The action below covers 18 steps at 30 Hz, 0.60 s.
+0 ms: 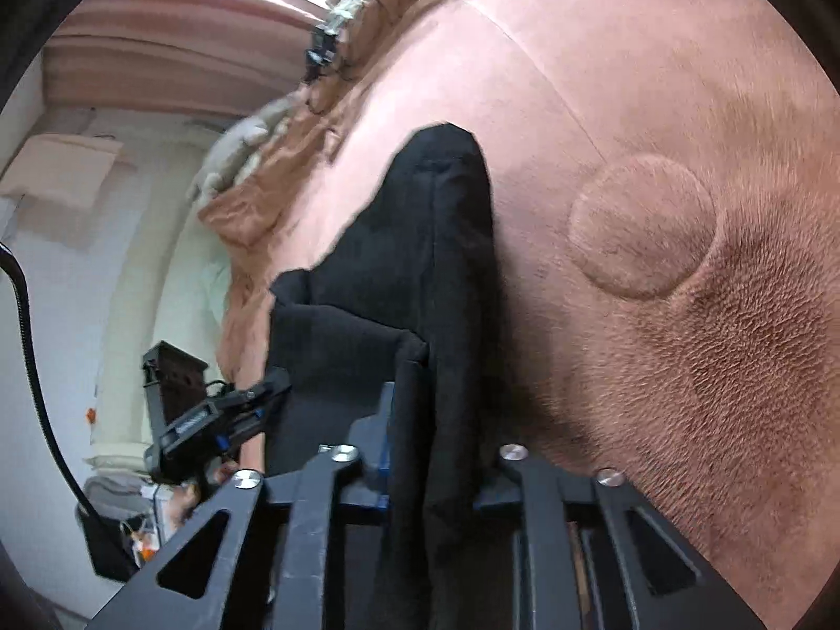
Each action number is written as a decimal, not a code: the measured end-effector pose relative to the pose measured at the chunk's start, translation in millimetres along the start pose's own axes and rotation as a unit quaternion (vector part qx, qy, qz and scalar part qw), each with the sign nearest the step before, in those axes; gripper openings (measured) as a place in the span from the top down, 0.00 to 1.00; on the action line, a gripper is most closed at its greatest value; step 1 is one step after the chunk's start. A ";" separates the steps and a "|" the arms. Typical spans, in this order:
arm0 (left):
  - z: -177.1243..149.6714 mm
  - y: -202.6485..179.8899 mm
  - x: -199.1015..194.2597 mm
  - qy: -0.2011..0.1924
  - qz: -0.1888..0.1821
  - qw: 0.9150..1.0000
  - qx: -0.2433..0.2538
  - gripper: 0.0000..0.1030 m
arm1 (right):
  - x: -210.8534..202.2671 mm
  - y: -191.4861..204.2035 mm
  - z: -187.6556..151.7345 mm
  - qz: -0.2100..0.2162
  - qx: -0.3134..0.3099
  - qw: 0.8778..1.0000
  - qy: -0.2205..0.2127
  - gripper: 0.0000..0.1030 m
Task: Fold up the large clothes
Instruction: 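Grasp the folded shirt edge with left gripper while right gripper grips beside it, then lift the black shirt bundle with both grippers and carry it toward the bed's headboard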
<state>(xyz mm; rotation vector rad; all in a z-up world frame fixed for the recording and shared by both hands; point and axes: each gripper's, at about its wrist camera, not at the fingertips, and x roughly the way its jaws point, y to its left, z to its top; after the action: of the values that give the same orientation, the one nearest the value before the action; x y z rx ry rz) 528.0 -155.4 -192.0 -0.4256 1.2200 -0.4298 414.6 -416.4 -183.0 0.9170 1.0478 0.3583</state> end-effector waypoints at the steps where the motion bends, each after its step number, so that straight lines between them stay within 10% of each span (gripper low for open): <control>1: -0.9 -2.2 -3.6 -0.003 -0.001 1.000 0.003 0.55 | -4.5 7.0 -1.9 0.000 -0.009 1.000 -0.007 0.85; 18: -42.2 -36.7 -121.3 -0.095 -0.066 0.993 0.031 0.67 | -86.8 108.8 -59.2 0.012 -0.104 0.990 -0.093 0.87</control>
<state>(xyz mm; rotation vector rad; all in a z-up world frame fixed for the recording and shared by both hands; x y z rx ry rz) 450.0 -125.4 -87.9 -0.4835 0.9953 -0.5270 338.5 -380.2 -57.4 0.7596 0.8119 0.3859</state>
